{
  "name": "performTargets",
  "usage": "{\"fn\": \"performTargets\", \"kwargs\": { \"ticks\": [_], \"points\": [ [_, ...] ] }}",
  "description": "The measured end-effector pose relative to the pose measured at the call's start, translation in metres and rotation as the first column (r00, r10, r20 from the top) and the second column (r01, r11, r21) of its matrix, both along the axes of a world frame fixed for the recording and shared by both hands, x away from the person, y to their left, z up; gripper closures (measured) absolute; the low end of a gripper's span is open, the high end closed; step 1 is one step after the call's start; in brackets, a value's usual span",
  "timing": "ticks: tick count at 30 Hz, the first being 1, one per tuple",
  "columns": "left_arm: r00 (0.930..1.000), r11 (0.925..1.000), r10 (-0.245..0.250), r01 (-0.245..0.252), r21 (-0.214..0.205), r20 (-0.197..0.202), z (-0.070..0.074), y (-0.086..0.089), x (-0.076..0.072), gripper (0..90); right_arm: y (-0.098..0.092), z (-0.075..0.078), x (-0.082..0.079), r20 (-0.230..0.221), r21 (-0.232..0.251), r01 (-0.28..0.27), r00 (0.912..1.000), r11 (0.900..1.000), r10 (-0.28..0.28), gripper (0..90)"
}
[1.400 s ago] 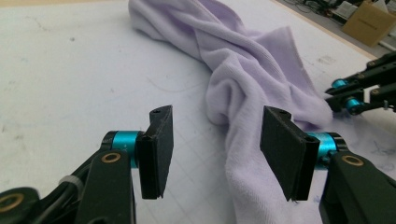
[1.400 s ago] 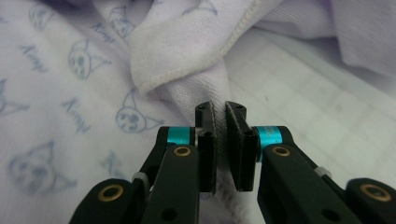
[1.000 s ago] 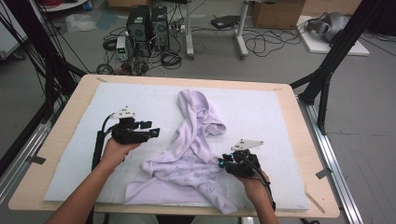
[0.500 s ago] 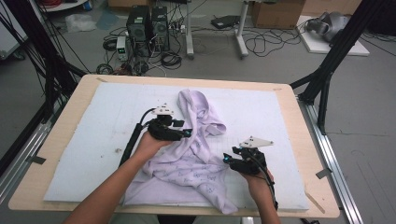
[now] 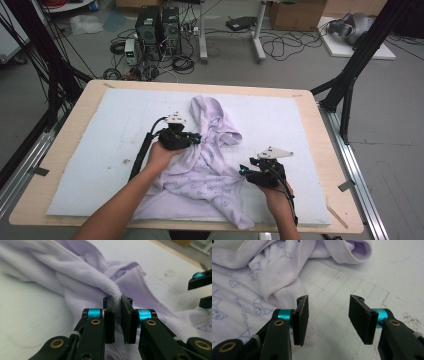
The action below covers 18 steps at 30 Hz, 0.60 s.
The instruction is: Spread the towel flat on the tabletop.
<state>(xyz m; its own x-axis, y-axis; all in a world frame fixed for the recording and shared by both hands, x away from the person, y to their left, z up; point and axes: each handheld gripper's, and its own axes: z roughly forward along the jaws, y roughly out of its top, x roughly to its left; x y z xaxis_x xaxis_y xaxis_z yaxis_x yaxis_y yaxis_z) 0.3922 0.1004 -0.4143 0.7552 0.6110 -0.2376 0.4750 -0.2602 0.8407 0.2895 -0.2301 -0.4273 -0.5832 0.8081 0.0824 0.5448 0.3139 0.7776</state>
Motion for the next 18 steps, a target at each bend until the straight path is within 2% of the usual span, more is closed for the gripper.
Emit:
{"fn": "performTargets", "kwargs": {
  "ticks": [2,3,4,8,10,11,12,16,17,18],
  "points": [
    [1.0,0.9999,0.009,-0.009,-0.005,0.002,0.001,0.006,0.0,82.1,0.002,0.0,0.0,-0.001,0.007,-0.001,1.0,1.0,0.001,50.3],
    [0.9991,0.9991,0.043,-0.043,-0.006,0.002,0.001,0.027,-0.002,82.3,0.003,0.0,0.0,-0.003,0.01,-0.004,1.0,0.9999,0.004,50.3],
    [0.9991,0.9991,0.043,-0.043,-0.006,0.002,0.001,0.027,-0.002,82.5,0.003,0.0,0.0,-0.003,0.01,-0.004,1.0,0.9999,0.004,50.3],
    [0.9934,0.9934,0.115,-0.115,-0.001,-0.008,-0.002,0.067,-0.005,82.7,0.009,0.0,0.005,-0.008,0.01,-0.008,0.9999,0.9999,0.008,50.3],
    [0.9893,0.9894,0.145,-0.145,0.011,-0.017,-0.004,0.086,-0.009,82.7,0.015,0.002,0.009,-0.009,0.028,-0.01,0.9999,0.9996,0.01,50.3],
    [0.9875,0.9871,0.158,-0.157,0.029,-0.009,-0.005,0.095,-0.011,82.7,0.018,0.003,0.011,-0.005,0.028,-0.009,0.9999,0.9996,0.01,50.3],
    [0.985,0.9847,0.173,-0.172,0.026,-0.008,-0.006,0.104,-0.014,82.7,0.018,0.003,0.011,-0.005,0.028,-0.009,0.9999,0.9996,0.01,50.3],
    [0.9802,0.9803,0.195,-0.194,0.037,-0.032,-0.012,0.132,-0.027,82.9,0.03,0.006,0.021,-0.002,0.038,-0.008,1.0,0.9992,0.008,50.4],
    [0.9789,0.9794,0.2,-0.198,0.038,-0.044,-0.015,0.142,-0.033,82.9,0.039,0.008,0.026,0.0,0.042,-0.011,0.9999,0.999,0.011,50.4],
    [0.9789,0.9794,0.2,-0.198,0.038,-0.044,-0.015,0.142,-0.033,83.0,0.044,0.009,0.028,0.001,0.045,-0.014,0.9999,0.9989,0.014,50.4]
  ]
}}
